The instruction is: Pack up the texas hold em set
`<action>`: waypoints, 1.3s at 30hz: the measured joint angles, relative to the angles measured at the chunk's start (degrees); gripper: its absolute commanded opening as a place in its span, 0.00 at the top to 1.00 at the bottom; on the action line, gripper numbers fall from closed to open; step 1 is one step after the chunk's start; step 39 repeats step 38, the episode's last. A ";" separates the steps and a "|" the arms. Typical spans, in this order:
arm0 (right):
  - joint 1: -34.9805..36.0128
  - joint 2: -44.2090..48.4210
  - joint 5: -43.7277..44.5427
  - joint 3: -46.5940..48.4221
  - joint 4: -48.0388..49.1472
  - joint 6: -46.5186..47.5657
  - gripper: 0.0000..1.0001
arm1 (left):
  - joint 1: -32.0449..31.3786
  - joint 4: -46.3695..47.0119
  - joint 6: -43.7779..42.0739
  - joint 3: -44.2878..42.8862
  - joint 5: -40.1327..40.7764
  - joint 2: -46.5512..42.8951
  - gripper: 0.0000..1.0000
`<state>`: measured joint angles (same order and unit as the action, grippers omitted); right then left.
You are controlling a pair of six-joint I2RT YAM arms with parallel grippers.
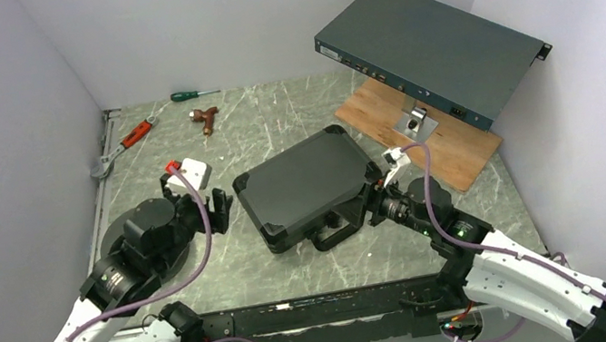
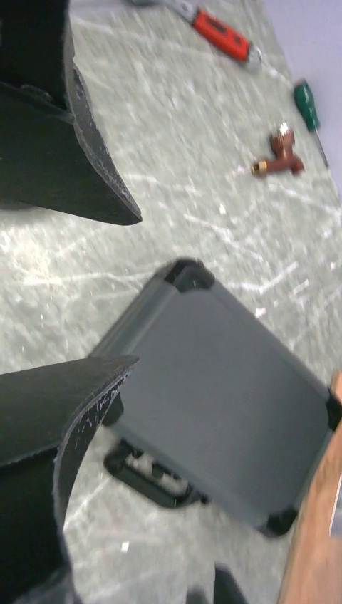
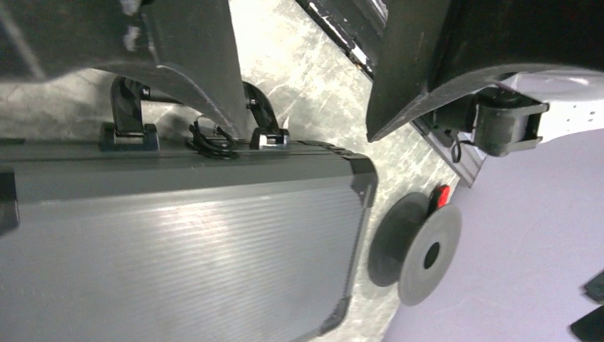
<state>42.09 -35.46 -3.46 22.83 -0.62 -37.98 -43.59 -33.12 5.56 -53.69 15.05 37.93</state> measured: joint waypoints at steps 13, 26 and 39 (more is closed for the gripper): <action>0.02 -1.40 1.51 14.88 -6.27 7.32 0.18 | 0.66 2.38 -6.21 12.37 17.07 -10.75 0.07; 0.00 -3.39 7.02 23.52 -4.02 11.93 0.00 | 2.67 5.70 -6.16 13.64 19.10 -14.23 0.08; 0.02 -5.49 8.26 22.73 0.09 12.26 0.00 | 3.15 5.88 -6.19 14.14 18.67 -14.80 0.09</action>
